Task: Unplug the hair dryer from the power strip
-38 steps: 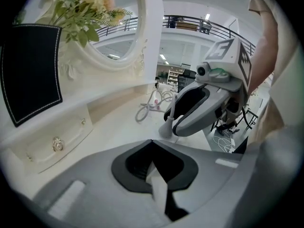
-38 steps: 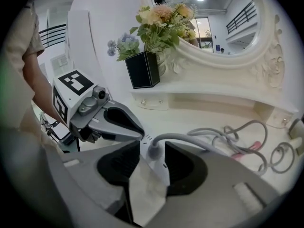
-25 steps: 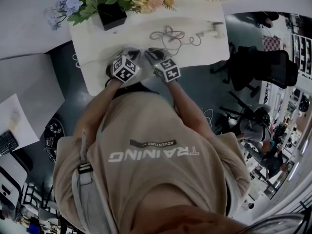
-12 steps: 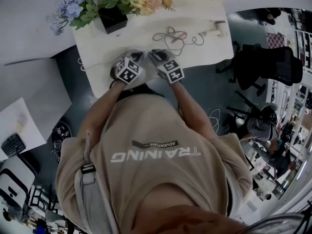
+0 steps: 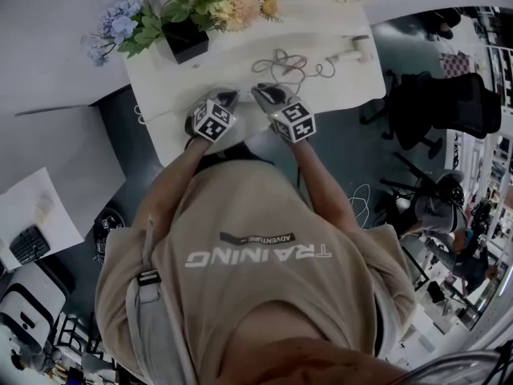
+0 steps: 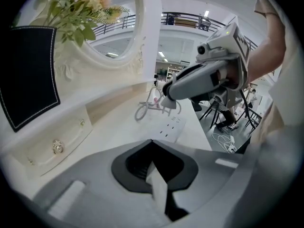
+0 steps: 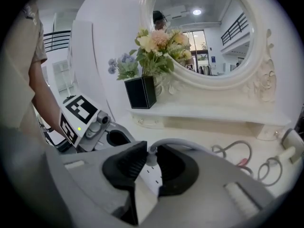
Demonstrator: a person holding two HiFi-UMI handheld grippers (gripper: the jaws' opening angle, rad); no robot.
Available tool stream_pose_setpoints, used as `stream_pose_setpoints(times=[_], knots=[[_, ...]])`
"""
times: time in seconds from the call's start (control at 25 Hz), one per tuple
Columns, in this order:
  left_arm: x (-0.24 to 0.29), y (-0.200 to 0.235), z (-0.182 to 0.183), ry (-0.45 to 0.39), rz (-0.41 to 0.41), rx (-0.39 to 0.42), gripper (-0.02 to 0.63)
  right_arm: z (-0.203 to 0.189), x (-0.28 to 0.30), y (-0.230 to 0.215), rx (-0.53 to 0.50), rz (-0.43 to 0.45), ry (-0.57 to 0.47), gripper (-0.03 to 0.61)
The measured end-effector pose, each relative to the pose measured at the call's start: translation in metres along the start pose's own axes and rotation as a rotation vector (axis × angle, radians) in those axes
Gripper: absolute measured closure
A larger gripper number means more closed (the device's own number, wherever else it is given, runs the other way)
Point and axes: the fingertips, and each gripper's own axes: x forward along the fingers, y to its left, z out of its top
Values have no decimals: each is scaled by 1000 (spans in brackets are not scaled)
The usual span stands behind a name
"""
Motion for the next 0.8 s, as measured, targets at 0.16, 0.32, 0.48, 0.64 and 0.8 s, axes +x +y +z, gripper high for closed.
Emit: stream_pose_setpoints(times=[0.16, 0.32, 0.48, 0.64, 0.8], knots=[[0, 0, 0, 14, 4, 26, 607, 26, -23, -1, -13, -7, -78, 506], [1, -2, -1, 36, -2, 31, 607, 46, -43, -2, -18, -10, -147, 506], [2, -10, -2, 70, -8, 48, 607, 57, -62, -6, 18, -5, -217, 506], [0, -12, 9, 61, 7, 92, 607, 71, -78, -13, 52, 2, -281, 506], [-19, -11, 48, -27, 36, 101, 607, 90, -97, -20, 48, -1, -355, 505]])
